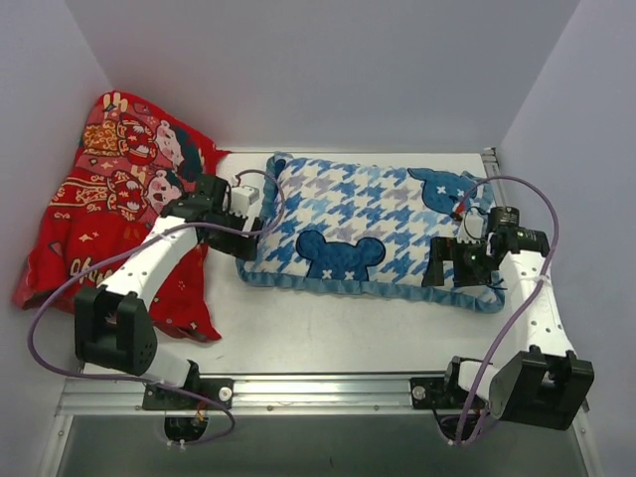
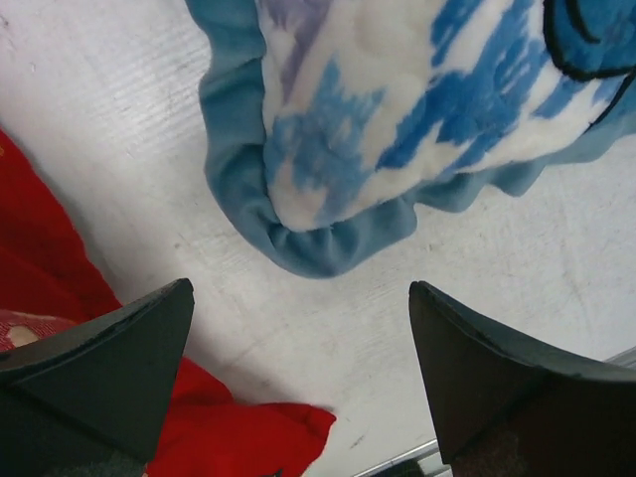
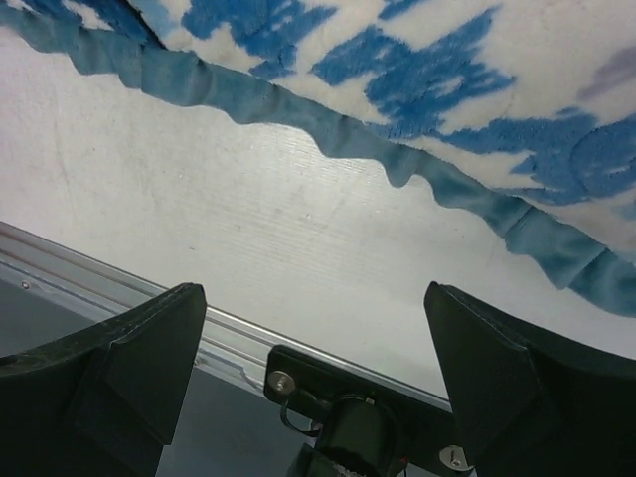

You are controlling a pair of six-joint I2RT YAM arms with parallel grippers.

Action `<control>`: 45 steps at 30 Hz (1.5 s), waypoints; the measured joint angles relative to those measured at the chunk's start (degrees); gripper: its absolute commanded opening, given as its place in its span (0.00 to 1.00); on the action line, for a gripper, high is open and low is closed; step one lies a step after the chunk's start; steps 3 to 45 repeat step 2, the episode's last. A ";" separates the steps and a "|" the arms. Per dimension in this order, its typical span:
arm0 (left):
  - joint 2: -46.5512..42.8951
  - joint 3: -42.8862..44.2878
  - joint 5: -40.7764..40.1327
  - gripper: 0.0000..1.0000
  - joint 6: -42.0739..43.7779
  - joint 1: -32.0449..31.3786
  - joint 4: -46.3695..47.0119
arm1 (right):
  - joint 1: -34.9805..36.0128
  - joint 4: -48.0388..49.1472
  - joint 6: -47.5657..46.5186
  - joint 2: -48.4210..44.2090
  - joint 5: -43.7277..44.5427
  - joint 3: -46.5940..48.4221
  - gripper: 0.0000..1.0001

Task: Put the pillow into the pillowcase

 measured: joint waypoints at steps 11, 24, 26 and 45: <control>-0.68 -1.22 -0.85 0.97 -0.42 -0.83 -0.76 | 0.00 -0.04 -0.04 -2.08 -0.20 -0.13 1.00; -0.68 -1.22 -0.85 0.97 -0.42 -0.83 -0.76 | 0.00 -0.04 -0.04 -2.08 -0.20 -0.13 1.00; -0.68 -1.22 -0.85 0.97 -0.42 -0.83 -0.76 | 0.00 -0.04 -0.04 -2.08 -0.20 -0.13 1.00; -0.68 -1.22 -0.85 0.97 -0.42 -0.83 -0.76 | 0.00 -0.04 -0.04 -2.08 -0.20 -0.13 1.00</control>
